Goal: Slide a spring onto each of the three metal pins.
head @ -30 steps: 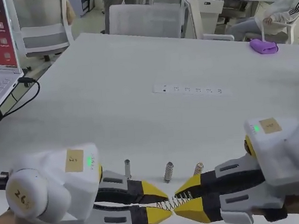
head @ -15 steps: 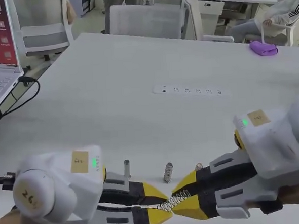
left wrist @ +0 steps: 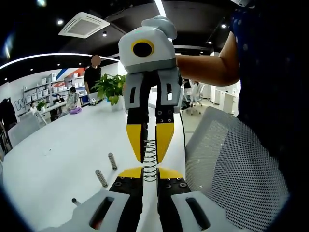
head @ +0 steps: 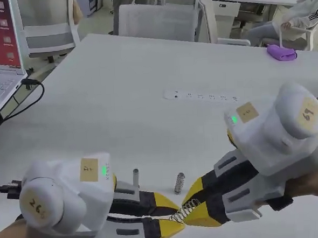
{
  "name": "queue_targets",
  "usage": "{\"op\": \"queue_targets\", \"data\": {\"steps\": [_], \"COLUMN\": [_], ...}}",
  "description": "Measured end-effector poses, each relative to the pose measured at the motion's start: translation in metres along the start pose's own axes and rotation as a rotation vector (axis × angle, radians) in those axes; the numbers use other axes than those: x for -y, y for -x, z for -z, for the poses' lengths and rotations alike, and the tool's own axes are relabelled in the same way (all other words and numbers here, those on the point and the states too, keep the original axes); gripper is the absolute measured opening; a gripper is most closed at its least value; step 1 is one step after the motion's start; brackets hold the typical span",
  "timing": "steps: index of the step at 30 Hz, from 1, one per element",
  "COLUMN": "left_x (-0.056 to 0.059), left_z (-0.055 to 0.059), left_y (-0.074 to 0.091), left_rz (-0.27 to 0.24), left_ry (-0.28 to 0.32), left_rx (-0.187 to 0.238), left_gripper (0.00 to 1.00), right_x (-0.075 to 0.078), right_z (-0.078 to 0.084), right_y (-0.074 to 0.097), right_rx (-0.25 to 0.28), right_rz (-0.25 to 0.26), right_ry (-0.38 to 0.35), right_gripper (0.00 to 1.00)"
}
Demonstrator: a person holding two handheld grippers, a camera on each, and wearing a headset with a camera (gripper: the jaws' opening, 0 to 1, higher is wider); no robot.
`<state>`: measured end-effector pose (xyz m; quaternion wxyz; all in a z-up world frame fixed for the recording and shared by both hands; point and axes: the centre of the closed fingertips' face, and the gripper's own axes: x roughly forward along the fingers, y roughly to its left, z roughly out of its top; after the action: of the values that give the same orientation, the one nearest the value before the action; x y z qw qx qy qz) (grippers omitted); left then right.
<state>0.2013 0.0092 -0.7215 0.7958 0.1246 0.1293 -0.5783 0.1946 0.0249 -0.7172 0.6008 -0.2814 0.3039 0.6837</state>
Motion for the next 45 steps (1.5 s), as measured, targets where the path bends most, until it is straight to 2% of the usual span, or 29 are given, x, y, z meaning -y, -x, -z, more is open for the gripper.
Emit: {"op": "queue_targets", "data": {"steps": [14, 20, 23, 28, 35, 38, 41, 45], "left_x": [-0.007, -0.015, -0.016, -0.015, -0.018, -0.023, -0.027, -0.032], "left_z": [-0.001, -0.004, -0.003, -0.001, 0.006, 0.011, 0.015, 0.02], "left_y": [0.002, 0.009, 0.011, 0.014, 0.023, 0.03, 0.037, 0.048], "left_rz": [-0.024, -0.063, -0.073, -0.081, -0.107, -0.132, -0.164, -0.201], "left_ry": [0.014, 0.03, 0.047, 0.065, 0.109, 0.138, 0.139, 0.157], "left_rx": [0.017, 0.051, 0.046, 0.044, 0.046, 0.038, 0.041, 0.05], "left_gripper": [0.03, 0.04, 0.05, 0.14, 0.26, 0.35, 0.42, 0.46], "right_x": [0.006, 0.011, 0.013, 0.014, 0.016, 0.018, 0.02, 0.022], "right_z": [-0.003, -0.011, -0.015, -0.02, -0.022, -0.02, -0.022, -0.023], "right_y": [-0.002, -0.001, -0.003, -0.004, -0.004, -0.002, -0.001, 0.001], "right_rx": [-0.119, -0.141, -0.142, -0.141, -0.137, -0.142, -0.138, -0.134], "right_rz": [-0.02, -0.021, -0.024, -0.027, -0.022, -0.012, -0.004, 0.003], "right_ry": [0.035, 0.052, 0.064, 0.072, 0.071, 0.069, 0.067, 0.057], "right_gripper": [0.08, 0.08, 0.08, 0.08, 0.08, 0.08, 0.08, 0.08]}}
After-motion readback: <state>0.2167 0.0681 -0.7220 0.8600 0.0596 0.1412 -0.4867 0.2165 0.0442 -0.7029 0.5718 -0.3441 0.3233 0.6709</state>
